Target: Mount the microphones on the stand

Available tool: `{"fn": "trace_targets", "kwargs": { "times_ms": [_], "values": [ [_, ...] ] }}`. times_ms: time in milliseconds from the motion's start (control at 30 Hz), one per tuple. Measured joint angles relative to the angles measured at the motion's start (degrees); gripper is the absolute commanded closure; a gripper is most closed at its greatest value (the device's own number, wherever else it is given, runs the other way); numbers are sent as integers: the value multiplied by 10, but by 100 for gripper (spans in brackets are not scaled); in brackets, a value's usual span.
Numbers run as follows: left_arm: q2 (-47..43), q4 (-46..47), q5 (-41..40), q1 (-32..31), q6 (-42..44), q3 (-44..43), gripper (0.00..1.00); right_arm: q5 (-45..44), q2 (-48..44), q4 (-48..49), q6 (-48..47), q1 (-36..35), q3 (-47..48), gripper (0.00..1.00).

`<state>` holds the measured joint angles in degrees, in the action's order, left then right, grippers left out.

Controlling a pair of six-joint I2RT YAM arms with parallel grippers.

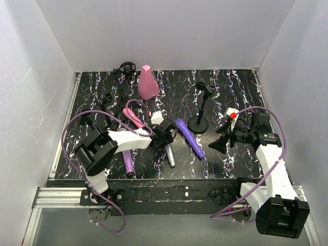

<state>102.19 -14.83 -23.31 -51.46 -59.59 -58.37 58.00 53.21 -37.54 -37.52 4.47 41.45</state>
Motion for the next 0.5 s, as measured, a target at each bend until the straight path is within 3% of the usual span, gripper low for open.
{"fn": "trace_targets", "kwargs": {
  "times_ms": [267, 500],
  "values": [
    [-127, 41, 10, 0, 86, 117, 100, 3, 0, -1, 0, 0, 0, 4],
    [-270, 171, 49, 0, 163, 212, 100, 11, -2, -1, 0, 0, 0, 4]
  ]
}}
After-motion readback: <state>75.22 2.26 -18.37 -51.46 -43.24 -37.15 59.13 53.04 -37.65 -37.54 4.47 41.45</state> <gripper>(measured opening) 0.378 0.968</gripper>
